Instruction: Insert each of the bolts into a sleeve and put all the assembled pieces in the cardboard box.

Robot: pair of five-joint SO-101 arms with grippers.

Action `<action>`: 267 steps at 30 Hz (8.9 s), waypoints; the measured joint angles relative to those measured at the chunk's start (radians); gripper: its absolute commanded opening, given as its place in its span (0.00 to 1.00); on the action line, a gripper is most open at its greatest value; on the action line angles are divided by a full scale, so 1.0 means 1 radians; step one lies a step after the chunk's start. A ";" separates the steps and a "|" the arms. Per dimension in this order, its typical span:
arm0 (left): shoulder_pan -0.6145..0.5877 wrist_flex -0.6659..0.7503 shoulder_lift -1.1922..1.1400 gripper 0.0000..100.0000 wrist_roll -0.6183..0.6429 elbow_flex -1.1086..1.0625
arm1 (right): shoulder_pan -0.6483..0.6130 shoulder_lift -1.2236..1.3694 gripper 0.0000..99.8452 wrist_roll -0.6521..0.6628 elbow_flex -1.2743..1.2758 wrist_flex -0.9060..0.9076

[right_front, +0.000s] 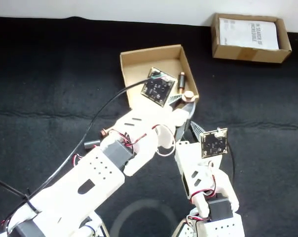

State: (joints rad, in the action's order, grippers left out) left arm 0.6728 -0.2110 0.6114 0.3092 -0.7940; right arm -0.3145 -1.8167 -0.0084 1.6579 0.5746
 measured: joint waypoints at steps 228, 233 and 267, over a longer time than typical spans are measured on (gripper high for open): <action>-0.783 -0.336 0.918 0.04 0.000 -0.884 | -0.361 2.116 0.01 0.311 -1.455 0.508; -0.783 -0.336 0.918 0.04 0.000 -0.884 | -0.298 2.094 0.01 0.311 -1.654 0.704; -0.667 -0.646 0.918 0.04 -0.176 -0.781 | 0.227 0.974 0.01 0.328 -1.430 1.180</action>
State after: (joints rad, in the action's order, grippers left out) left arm 0.0054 -0.8569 1.5290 0.1327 -1.5750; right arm -0.0875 -0.8424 0.3199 0.2279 1.7545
